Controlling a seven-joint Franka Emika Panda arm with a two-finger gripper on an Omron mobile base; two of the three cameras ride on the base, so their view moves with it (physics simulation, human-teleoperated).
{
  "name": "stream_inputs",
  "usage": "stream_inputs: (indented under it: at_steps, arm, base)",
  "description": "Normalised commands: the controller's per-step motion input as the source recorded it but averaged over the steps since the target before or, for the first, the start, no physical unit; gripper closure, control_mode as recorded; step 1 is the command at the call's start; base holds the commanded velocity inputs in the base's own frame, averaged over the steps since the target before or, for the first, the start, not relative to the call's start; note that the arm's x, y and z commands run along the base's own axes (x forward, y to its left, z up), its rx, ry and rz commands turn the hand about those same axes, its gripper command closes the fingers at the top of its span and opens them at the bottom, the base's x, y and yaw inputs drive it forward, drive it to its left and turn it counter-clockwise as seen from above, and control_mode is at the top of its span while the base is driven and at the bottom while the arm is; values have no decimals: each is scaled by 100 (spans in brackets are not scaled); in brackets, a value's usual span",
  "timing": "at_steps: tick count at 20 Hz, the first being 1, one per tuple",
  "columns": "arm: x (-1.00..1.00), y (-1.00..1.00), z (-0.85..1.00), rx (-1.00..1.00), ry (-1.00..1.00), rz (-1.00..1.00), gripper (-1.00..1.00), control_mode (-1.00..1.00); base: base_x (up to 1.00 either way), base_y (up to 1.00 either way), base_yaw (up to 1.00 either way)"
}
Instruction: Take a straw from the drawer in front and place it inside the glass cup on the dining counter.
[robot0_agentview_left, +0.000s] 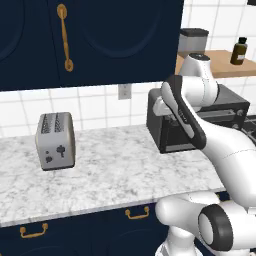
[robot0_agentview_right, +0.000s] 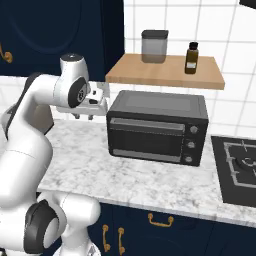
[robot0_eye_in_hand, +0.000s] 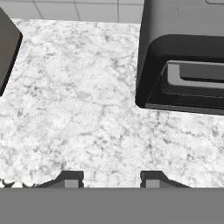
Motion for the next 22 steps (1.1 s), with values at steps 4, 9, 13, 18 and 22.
stream_inputs:
  at_steps: [4, 9, 13, 18, 22]
  arm:
    - [0, 0, 0, 0, 0, 0, -100, 100]
    - [0, 0, 0, 0, 0, 0, -100, 100]
    - [0, 0, 0, 0, 0, 0, -100, 100]
    - [0, 0, 0, 0, 0, 0, -100, 100]
    - [0, 0, 0, 0, 0, 0, -100, 100]
  base:
    - [-22, 0, 0]
    - [-84, -29, 3]
    - [-15, -67, 37]
    - [0, -75, 62]
    - [0, -60, 71]
